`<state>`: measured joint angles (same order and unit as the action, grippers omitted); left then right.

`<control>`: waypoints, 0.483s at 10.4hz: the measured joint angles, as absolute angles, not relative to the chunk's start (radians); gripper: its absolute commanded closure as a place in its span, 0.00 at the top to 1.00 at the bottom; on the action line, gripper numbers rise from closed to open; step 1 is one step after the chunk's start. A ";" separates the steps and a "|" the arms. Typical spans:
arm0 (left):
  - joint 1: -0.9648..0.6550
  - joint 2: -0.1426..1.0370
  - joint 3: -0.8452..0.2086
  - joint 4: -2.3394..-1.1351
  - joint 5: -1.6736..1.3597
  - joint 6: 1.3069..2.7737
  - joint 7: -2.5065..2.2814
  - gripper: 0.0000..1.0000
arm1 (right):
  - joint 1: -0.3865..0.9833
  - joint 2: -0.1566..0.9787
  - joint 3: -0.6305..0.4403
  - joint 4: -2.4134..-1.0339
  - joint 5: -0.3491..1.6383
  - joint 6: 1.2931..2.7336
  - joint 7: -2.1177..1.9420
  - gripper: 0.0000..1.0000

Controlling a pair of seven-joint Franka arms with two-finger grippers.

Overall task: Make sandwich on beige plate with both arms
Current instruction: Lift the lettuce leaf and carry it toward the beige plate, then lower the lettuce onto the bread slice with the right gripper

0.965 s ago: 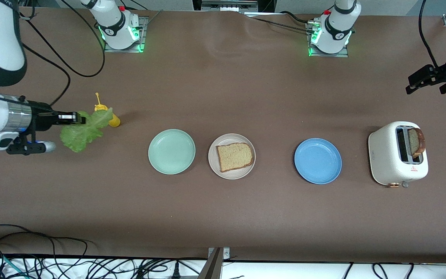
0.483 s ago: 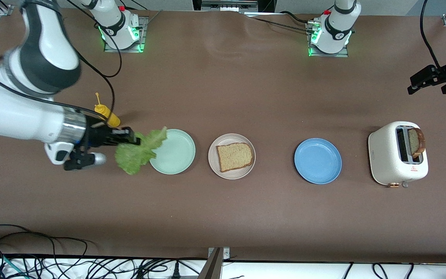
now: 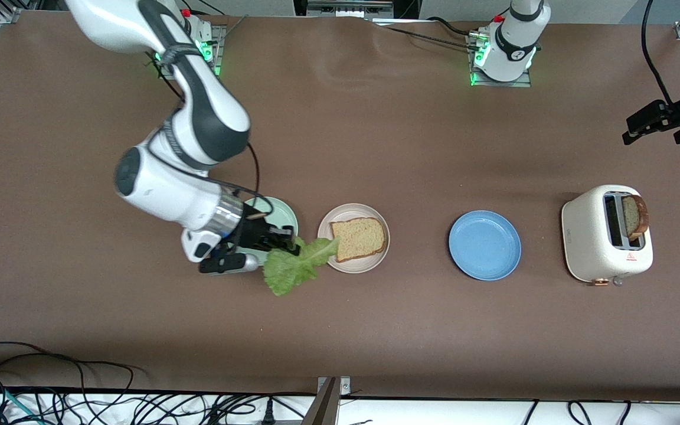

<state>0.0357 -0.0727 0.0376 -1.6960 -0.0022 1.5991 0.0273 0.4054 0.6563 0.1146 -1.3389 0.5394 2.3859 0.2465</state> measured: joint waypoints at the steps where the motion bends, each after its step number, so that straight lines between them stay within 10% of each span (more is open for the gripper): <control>1: 0.036 -0.073 0.038 -1.696 -0.002 1.599 0.027 1.00 | 0.418 0.673 0.114 -1.340 0.539 2.409 0.285 0.00; 5: 0.036 -0.072 0.038 -1.696 -0.002 1.599 0.027 1.00 | 0.425 0.695 0.110 -1.345 0.540 2.500 0.334 0.00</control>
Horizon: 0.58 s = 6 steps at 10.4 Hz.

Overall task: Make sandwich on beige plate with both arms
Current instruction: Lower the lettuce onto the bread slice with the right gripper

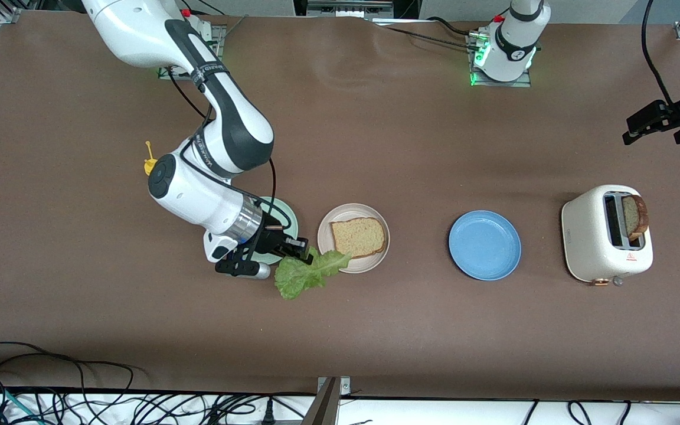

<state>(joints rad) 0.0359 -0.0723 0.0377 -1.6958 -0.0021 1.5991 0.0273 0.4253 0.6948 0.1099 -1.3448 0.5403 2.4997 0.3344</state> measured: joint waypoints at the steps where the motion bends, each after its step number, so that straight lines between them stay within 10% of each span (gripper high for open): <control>1: 0.036 -0.072 0.038 -1.696 -0.002 1.599 0.027 1.00 | 0.447 0.696 0.111 -1.345 0.540 2.546 0.334 0.00; 6: 0.036 -0.072 0.038 -1.696 -0.002 1.599 0.027 1.00 | 0.501 0.750 0.112 -1.349 0.541 2.737 0.341 0.00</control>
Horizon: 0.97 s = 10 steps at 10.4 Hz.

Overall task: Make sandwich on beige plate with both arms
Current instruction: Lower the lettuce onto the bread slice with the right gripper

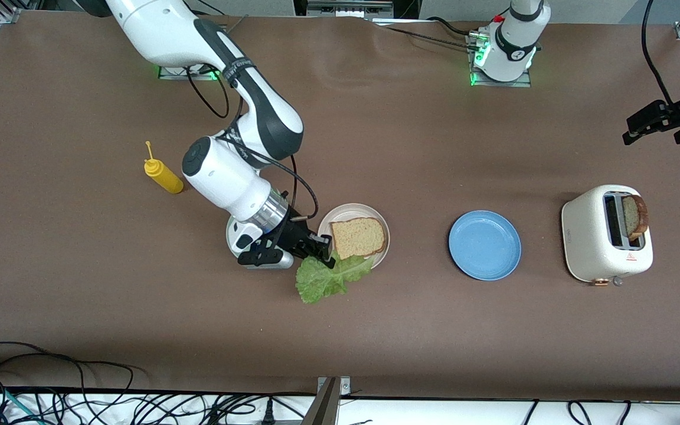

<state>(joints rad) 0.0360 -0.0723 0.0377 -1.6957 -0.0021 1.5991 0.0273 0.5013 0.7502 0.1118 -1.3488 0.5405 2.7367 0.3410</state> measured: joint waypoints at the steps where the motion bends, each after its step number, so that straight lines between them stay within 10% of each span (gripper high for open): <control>1: 0.036 -0.072 0.038 -1.696 -0.002 1.599 0.027 1.00 | 0.509 0.772 0.112 -1.349 0.541 2.767 0.347 0.00; 10: 0.037 -0.072 0.038 -1.696 -0.002 1.599 0.027 1.00 | 0.633 0.829 0.115 -1.403 0.545 2.880 0.547 0.00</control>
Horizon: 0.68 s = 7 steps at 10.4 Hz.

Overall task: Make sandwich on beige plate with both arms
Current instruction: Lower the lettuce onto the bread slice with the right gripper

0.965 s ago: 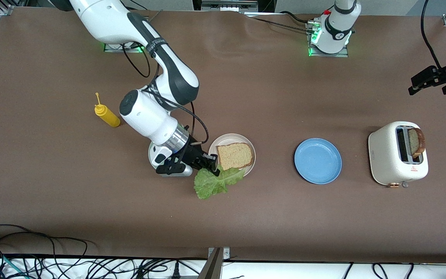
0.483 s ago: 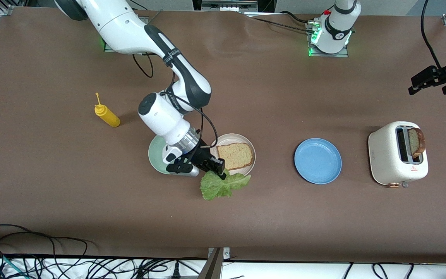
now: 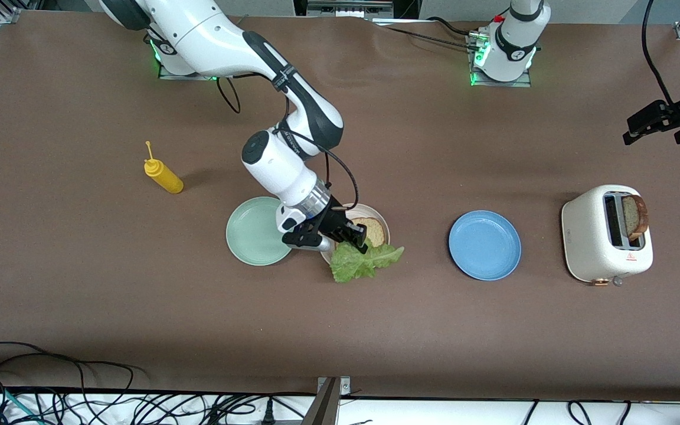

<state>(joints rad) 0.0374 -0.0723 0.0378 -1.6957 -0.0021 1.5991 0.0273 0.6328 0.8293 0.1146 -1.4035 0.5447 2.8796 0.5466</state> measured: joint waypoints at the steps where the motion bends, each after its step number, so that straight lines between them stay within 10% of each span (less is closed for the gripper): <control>1: 0.037 -0.072 0.038 -1.696 -0.002 1.599 0.027 1.00 | 0.635 0.832 0.115 -1.434 0.545 2.880 0.547 0.00; 7: 0.038 -0.072 0.038 -1.696 -0.002 1.599 0.027 1.00 | 0.653 0.836 0.147 -1.567 0.547 2.905 0.553 0.00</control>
